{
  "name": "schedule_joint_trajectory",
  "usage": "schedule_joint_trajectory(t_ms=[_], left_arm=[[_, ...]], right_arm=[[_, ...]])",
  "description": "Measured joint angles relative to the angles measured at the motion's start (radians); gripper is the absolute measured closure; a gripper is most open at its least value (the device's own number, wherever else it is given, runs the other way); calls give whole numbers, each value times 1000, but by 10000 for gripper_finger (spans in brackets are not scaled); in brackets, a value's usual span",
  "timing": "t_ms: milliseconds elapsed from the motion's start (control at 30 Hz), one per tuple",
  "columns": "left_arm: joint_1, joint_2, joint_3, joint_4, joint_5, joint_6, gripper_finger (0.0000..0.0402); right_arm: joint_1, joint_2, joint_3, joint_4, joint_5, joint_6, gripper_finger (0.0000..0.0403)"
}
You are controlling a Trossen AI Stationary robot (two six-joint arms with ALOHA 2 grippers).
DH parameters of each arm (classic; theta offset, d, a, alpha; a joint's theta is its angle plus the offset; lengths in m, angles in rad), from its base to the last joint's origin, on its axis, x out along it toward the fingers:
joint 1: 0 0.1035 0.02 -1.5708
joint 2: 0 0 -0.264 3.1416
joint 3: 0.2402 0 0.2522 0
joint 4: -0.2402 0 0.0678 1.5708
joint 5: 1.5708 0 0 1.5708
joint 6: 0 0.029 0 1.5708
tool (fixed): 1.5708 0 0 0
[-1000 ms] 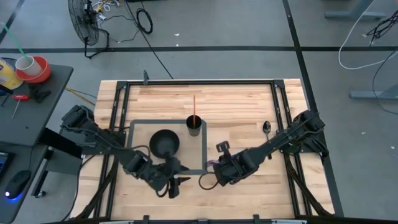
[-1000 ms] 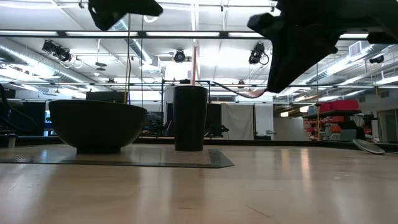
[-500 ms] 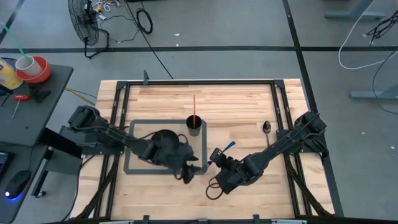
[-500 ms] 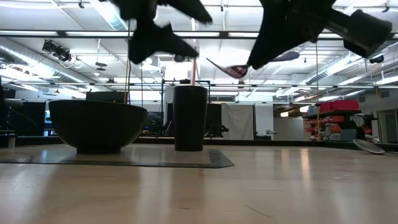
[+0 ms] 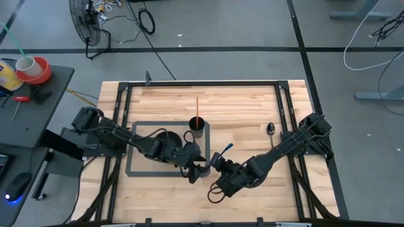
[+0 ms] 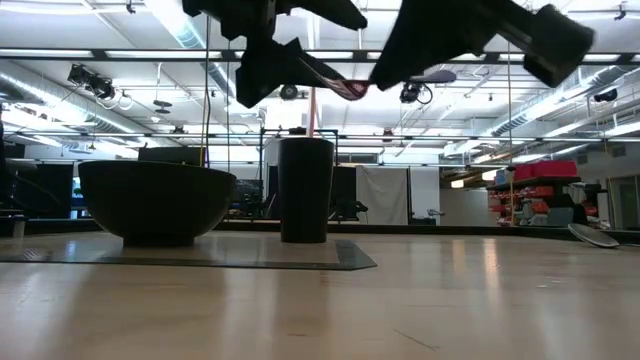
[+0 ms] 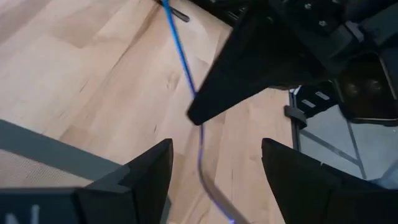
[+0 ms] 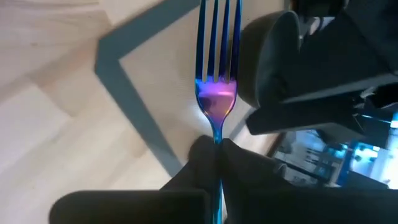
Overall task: Pick & Place Utensil
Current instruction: Put the fork into the black bowl on the table mat
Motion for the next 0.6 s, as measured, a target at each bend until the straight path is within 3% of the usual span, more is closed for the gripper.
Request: schedule_joint_trajectory(t_ms=[333, 600], left_arm=[[-1, 17, 0, 13, 1, 60, 184], [-4, 17, 0, 14, 94, 53, 259]], right_arm=[[0, 0, 0, 152, 28, -120, 389], [0, 0, 0, 148, 27, -110, 389]])
